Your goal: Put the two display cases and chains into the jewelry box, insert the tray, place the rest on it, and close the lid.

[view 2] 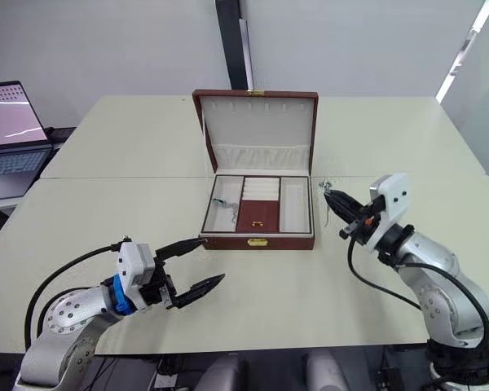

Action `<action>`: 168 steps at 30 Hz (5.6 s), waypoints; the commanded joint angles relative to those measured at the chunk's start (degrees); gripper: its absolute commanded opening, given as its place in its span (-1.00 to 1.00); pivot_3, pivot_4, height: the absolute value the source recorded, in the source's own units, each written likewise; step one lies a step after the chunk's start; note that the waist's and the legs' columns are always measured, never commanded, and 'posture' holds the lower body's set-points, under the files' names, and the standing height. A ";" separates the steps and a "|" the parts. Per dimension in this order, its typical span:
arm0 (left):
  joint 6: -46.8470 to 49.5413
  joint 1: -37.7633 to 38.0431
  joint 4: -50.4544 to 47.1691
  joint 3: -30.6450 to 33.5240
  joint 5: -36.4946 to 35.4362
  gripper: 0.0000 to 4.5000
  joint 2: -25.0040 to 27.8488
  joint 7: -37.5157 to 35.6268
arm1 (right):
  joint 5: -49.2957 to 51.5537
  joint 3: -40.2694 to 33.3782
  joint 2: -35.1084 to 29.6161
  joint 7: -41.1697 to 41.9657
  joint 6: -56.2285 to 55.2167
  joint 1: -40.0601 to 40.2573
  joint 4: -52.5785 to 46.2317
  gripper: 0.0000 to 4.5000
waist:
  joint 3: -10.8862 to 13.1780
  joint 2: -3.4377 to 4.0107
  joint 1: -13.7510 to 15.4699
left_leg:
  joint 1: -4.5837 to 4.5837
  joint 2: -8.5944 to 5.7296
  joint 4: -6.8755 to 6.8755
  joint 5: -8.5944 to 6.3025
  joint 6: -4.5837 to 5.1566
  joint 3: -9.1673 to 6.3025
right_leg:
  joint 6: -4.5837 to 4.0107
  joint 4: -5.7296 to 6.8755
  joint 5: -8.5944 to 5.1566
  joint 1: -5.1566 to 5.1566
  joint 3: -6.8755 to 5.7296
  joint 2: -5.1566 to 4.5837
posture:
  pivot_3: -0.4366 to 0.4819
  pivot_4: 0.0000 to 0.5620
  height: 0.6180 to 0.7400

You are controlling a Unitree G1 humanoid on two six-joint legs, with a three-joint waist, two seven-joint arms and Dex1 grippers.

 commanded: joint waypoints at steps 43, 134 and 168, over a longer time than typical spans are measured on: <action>19.69 4.16 -15.12 9.89 -8.58 1.00 2.70 16.30 | -4.44 2.67 -4.29 13.63 -7.99 -3.39 14.44 0.99 | 0.07 0.07 0.06 | -0.04 -0.01 -0.24 0.00 -0.01 0.01 | -0.01 -0.33 0.00 0.02 -0.05 0.00 | -0.05 -0.47 1.00; 20.10 -4.50 5.05 0.84 -0.81 -1.00 0.57 1.10 | -11.65 11.98 0.45 17.93 -3.34 9.99 5.67 -0.99 | -0.01 0.07 -0.06 | -0.19 0.01 -0.73 0.08 -0.15 0.17 | -0.24 -0.37 0.13 -0.60 -0.08 0.08 | -0.05 -0.47 1.00; -14.01 32.18 -14.71 19.63 -9.29 -1.00 -13.37 -3.84 | -14.81 2.72 -5.84 24.40 -22.86 -11.46 43.64 -0.99 | 0.02 0.04 -0.09 | 0.12 0.04 -0.68 0.08 -0.13 0.64 | -0.28 -0.50 0.20 -0.26 0.04 0.08 | -0.05 -0.47 1.00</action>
